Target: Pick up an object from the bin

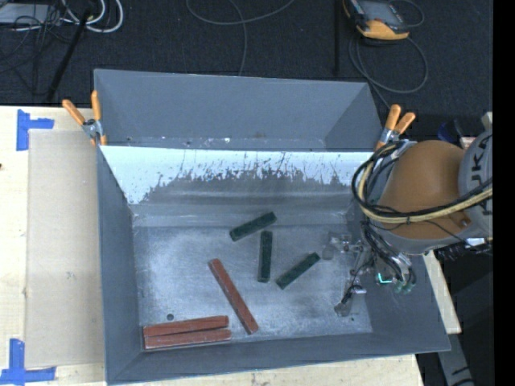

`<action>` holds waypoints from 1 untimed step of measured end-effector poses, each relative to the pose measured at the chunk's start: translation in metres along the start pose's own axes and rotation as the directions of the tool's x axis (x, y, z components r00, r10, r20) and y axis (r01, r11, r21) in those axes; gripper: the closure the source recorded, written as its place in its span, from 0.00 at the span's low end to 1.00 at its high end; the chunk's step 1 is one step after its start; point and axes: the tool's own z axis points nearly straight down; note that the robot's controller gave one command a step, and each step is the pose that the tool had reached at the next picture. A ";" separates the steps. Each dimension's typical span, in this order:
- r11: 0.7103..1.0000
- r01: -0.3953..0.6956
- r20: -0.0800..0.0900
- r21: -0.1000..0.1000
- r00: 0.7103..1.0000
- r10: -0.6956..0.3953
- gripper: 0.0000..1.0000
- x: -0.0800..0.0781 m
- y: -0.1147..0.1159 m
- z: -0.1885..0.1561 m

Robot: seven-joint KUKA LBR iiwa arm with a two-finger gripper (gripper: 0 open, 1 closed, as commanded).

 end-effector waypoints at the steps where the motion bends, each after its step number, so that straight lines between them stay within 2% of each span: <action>1: 0.984 0.181 0.006 0.001 0.984 -0.181 0.00 -0.048 -0.005 0.069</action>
Offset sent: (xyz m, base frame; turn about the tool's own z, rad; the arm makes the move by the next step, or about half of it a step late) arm 0.0479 -0.0060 -0.0667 -0.1821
